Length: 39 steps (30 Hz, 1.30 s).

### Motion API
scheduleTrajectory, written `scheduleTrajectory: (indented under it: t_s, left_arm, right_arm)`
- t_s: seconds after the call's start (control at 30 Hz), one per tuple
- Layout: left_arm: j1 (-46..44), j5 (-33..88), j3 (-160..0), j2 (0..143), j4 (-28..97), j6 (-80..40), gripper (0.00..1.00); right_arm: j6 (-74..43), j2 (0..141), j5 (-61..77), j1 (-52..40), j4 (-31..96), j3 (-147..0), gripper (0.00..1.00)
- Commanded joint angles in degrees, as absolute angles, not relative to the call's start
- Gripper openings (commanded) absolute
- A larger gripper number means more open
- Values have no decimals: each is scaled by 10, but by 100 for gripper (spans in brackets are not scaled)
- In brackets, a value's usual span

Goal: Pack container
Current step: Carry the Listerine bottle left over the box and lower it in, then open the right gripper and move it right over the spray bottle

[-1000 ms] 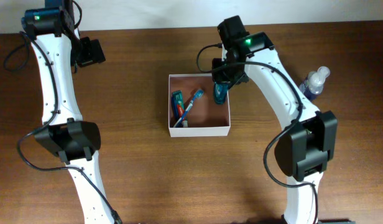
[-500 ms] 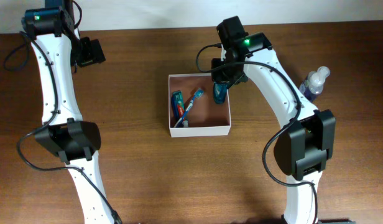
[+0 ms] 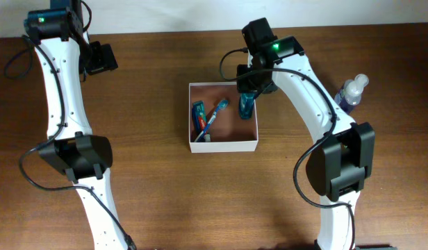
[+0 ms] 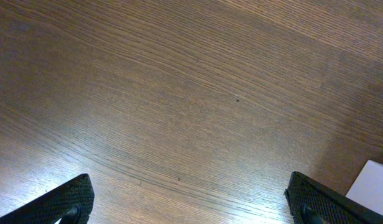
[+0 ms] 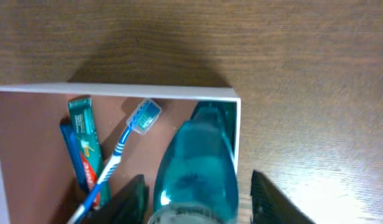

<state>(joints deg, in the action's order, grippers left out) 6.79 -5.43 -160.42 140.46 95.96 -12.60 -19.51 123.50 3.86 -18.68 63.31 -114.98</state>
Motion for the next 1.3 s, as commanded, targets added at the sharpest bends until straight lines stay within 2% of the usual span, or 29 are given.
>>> scheduleTrajectory:
  t_s: [0.0,0.2,0.3,0.57,0.67,0.87,1.07,1.27]
  left_arm:
    - [69,-59,-1613,1383,959,-119,99]
    - [69,-58,-1613,1383,959,-119,99]
    - [69,-58,-1613,1383,959,-119,100]
    - [69,-58,-1613,1383,959,-119,99]
    - [69,-59,-1613,1383,959,-119,99]
    - [69,-59,-1613,1383,959,-119,99]
    - [69,-58,-1613,1383,959,-119,99]
    - [69,-59,-1613,1383,959,-119,99]
  right_arm:
    - [-200,1234,27,-192,632,-1164,53]
    - [-200,1234,27,-191,633,-1167,58]
    - [-200,1234,26,-186,633,-1179,65]
    - [-182,1233,-5,-129,702,-1366,70]
    - [-166,1233,-6,-103,741,-1456,75]
    - [-101,1233,-17,-15,860,-1594,81]
    - [-73,1234,-42,102,972,-1594,88]
    - [-47,1235,-35,169,973,-1582,93]
